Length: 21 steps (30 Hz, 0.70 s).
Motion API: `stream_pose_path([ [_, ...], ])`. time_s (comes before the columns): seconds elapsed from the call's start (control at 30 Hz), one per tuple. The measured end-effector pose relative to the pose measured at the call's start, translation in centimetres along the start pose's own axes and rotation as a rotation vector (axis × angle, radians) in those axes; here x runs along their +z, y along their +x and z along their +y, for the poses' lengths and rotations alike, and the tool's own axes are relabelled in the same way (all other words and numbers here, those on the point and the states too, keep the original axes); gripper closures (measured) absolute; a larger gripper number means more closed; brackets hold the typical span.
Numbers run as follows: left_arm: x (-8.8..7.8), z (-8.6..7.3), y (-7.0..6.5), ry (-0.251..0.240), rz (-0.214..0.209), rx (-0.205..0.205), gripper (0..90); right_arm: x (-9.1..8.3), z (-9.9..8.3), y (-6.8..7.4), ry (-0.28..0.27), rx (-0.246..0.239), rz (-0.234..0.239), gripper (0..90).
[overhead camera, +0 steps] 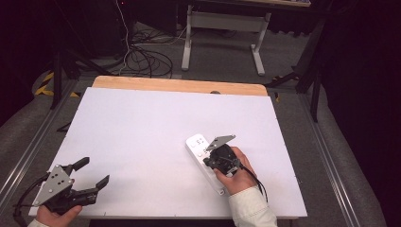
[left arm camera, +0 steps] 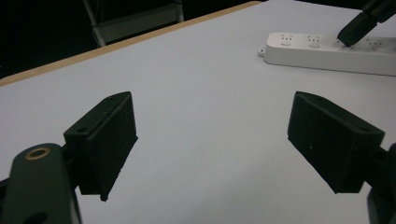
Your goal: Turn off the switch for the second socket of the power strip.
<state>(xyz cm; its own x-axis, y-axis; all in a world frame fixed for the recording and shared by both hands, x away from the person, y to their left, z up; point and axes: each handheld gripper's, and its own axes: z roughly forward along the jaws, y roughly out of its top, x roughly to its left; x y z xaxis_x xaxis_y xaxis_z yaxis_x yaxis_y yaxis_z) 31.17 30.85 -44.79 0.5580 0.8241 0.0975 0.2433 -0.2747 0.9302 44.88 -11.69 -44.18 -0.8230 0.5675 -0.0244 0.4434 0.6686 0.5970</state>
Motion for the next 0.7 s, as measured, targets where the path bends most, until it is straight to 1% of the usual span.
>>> stream_pose_path([
  [0.13,0.0,0.0,-0.01,0.0,0.0,-0.001,16.4,0.07,-0.05,0.08,0.001,-0.001,-0.011,90.0],
  [0.23,0.02,-0.01,-0.04,-0.001,-0.002,-0.007,16.4,0.08,-0.09,0.06,-0.001,0.0,-0.012,90.0],
  [0.33,0.01,0.0,0.0,0.001,-0.001,0.002,16.4,0.16,-0.16,0.11,0.0,0.001,-0.009,90.0],
  [0.37,0.02,-0.01,-0.04,0.001,-0.002,-0.005,16.4,0.16,-0.16,0.11,0.0,0.001,-0.009,90.0],
  [0.5,0.04,-0.02,-0.04,0.0,-0.002,-0.006,16.4,0.32,-0.28,0.28,0.0,-0.004,-0.02,90.0],
  [0.63,0.05,-0.01,-0.06,0.001,-0.002,-0.007,16.4,0.35,-0.32,0.3,-0.004,-0.003,-0.015,90.0],
  [0.7,0.06,-0.02,-0.07,0.003,-0.001,-0.007,16.4,0.35,-0.34,0.45,-0.005,-0.003,-0.025,90.0],
])
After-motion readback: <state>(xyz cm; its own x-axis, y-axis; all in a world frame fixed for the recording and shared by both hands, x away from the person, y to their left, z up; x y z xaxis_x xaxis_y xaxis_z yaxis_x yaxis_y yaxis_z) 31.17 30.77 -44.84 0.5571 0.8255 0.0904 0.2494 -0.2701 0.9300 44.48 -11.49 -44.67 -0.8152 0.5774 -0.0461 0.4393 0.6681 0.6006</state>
